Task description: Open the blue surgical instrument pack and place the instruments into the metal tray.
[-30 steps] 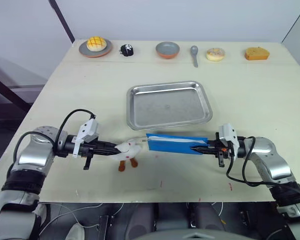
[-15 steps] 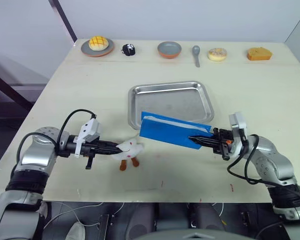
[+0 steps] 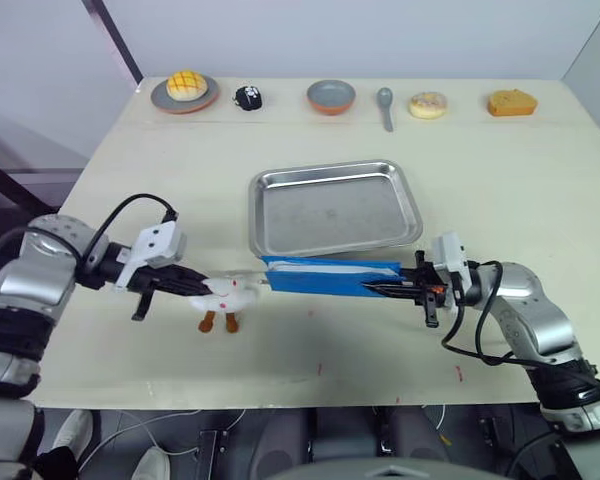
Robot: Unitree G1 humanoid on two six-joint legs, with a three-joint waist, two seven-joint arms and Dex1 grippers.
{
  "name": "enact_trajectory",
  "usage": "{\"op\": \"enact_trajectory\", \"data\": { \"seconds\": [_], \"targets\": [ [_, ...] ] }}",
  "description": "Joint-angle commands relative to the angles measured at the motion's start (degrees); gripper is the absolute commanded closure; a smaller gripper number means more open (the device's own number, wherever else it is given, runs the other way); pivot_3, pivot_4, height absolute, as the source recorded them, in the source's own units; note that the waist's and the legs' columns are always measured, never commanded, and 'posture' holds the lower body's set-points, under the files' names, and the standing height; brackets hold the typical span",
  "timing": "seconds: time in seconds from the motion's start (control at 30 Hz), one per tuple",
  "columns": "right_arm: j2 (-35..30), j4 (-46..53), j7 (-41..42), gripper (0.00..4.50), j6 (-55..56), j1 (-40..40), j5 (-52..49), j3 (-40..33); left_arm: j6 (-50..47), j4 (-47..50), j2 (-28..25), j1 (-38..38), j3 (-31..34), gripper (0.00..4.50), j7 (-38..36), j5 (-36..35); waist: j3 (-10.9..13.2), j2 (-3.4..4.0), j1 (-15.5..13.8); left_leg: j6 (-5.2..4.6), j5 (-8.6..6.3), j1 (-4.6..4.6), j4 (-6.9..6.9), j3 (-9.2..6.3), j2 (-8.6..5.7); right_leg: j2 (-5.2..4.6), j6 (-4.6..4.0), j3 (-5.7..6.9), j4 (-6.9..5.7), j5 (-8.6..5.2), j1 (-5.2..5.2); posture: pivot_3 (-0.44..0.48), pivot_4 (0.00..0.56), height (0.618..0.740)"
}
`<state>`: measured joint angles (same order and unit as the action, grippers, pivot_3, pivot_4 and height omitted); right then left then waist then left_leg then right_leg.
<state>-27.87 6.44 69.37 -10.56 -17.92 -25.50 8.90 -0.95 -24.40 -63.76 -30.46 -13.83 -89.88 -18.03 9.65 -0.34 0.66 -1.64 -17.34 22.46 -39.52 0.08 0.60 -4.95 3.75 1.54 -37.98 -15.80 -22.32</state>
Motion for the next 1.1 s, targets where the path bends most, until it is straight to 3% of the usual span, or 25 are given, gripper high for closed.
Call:
{"op": "enact_trajectory", "data": {
  "seconds": [0.03, 0.13, 0.37, 0.57, 0.73, 0.97, 1.1],
  "targets": [
    [-0.13, 1.41, 0.07, 4.5, 1.99, -0.38, 0.16, -0.53, -1.4, -0.53, 0.79, -0.36, 0.23, 4.4, -2.62, -0.33, 0.0, -0.01, -0.09, 0.02, 0.01, 0.11, -0.03, -0.01, 0.0, 0.0, 0.0, 0.01, 0.0, 0.0, -0.09, 0.0, 0.15, 0.732],
    [-0.06, 1.49, -0.05, 4.5, 2.05, -0.06, 0.37, -0.55, -2.29, -0.2, 1.04, -0.06, 0.31, 3.38, -2.62, -0.6, 0.0, 0.0, -0.04, 0.06, 0.04, 0.37, -0.09, 0.0, -0.01, -0.01, 0.01, 0.01, -0.03, 0.0, -0.33, 0.0, 0.15, 0.732],
    [-0.35, 0.17, -0.1, 4.5, 2.61, 0.1, 0.69, -1.16, -1.0, -0.98, -1.91, -0.28, -1.03, 0.03, -2.62, -1.92, 0.0, -0.02, 0.02, 0.06, 0.04, 0.37, -0.09, 0.01, 0.0, 0.0, 0.01, 0.0, -0.05, 0.0, -0.33, 0.0, 0.15, 0.732],
    [-0.08, -1.06, -0.03, 4.5, 3.18, -0.37, 0.84, -1.06, -0.13, -3.09, -4.83, -2.42, -2.41, 0.03, -2.62, -5.36, 0.01, -0.02, 0.04, 0.06, 0.04, 0.37, -0.09, 0.01, 0.01, 0.01, 0.01, 0.0, -0.06, 0.0, -0.35, 0.0, 0.15, 0.732],
    [0.26, -1.53, 0.12, 4.5, 3.69, -0.18, 0.95, -0.82, -3.78, -0.5, -8.28, -1.94, -3.13, 0.03, -2.62, -12.81, 0.02, -0.04, 0.11, 0.06, 0.04, 0.38, -0.09, 0.01, 0.02, 0.01, 0.01, -0.01, -0.06, 0.0, -0.35, 0.0, 0.15, 0.732],
    [-0.39, -2.08, 2.45, 4.5, 4.88, 0.14, 1.36, -0.3, -10.38, 2.4, -5.07, -5.58, -0.14, 0.03, -2.62, -19.52, 0.02, -0.05, 0.04, 0.06, 0.04, 0.38, -0.22, 0.0, 0.01, 0.01, 0.01, -0.01, -0.15, 0.0, -0.34, 0.0, 0.15, 0.732],
    [-0.83, -2.99, 4.27, 4.5, 5.66, -0.35, 1.87, 0.17, -11.53, 4.95, -0.75, -5.55, 2.43, 0.03, -2.62, -18.91, 0.02, -0.05, 0.06, 0.06, 0.04, 0.39, -0.35, 0.0, 0.02, 0.01, 0.01, -0.01, -0.23, 0.0, -0.33, 0.0, 0.15, 0.732]
  ]
}}
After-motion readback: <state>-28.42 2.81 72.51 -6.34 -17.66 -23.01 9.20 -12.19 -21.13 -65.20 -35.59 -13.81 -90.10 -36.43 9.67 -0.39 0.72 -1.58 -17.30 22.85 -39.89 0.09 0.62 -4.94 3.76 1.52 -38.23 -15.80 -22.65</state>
